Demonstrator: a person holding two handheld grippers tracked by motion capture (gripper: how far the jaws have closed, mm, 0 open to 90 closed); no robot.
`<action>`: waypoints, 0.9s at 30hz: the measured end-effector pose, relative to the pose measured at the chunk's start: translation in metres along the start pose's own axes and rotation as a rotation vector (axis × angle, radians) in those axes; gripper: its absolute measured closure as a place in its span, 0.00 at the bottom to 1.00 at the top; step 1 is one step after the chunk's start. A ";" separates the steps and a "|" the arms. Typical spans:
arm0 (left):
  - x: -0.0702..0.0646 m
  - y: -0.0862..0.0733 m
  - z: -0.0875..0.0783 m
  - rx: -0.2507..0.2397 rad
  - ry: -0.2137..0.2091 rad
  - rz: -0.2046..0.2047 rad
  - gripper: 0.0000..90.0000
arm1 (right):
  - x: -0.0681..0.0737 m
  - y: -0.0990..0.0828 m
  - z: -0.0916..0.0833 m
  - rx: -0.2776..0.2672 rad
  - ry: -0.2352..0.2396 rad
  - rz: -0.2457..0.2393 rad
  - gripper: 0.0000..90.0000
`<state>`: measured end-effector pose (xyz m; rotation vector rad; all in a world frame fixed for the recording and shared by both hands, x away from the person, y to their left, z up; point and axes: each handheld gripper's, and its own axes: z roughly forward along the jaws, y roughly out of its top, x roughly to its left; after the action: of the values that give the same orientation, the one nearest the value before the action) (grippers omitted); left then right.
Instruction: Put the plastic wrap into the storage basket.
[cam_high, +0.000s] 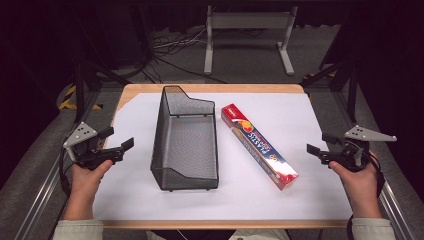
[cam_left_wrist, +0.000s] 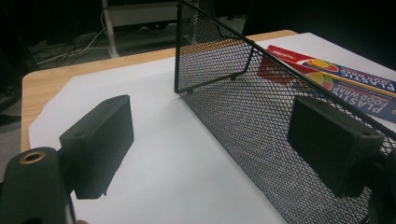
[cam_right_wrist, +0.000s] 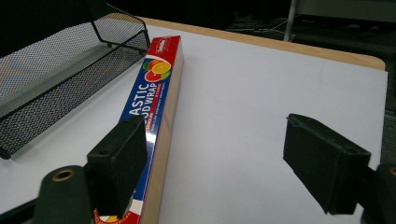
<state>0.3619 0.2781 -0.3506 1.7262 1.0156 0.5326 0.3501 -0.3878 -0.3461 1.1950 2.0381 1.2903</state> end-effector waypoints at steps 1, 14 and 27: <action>0.000 0.000 0.000 0.001 -0.001 -0.004 0.17 | 0.001 0.000 0.000 0.002 0.002 -0.002 0.25; -0.002 0.001 0.000 0.001 -0.001 -0.010 0.17 | 0.008 0.019 0.008 0.057 0.050 0.021 0.23; -0.001 0.001 -0.005 -0.006 0.001 -0.012 0.17 | 0.026 0.054 0.020 0.109 0.077 -0.023 0.19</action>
<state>0.3581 0.2799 -0.3476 1.7138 1.0238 0.5285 0.3741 -0.3462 -0.3060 1.1827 2.1960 1.2469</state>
